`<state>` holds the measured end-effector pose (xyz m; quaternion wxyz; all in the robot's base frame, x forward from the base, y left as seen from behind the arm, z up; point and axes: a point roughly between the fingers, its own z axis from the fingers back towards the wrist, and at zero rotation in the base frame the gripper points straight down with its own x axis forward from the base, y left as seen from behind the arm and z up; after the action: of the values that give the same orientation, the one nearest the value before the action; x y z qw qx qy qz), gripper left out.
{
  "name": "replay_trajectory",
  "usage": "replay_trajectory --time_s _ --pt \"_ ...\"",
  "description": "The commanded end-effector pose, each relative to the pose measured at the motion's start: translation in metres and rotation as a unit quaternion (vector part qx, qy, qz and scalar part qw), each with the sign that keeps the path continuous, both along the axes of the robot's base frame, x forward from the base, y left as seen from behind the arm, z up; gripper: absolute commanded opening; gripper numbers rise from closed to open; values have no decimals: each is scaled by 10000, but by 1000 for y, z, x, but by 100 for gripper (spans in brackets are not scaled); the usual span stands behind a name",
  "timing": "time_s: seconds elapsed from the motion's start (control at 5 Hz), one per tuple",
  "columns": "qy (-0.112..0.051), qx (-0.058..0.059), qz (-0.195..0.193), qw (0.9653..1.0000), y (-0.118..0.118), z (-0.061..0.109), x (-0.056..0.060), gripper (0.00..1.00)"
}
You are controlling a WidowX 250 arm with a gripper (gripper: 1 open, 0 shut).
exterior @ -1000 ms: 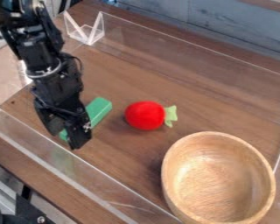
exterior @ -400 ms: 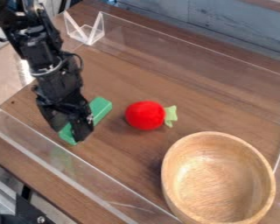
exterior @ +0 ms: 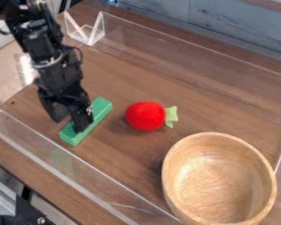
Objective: Put the green block in the brown bowl
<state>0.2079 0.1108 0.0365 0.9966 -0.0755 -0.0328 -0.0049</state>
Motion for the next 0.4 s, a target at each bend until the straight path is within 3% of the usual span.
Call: replay_trajectory --time_s 0.0,0.2 --pt "-134 111 -294 9994 11 9 10 100" --pt "-125 91 -484 9987 9 -2 7 100"
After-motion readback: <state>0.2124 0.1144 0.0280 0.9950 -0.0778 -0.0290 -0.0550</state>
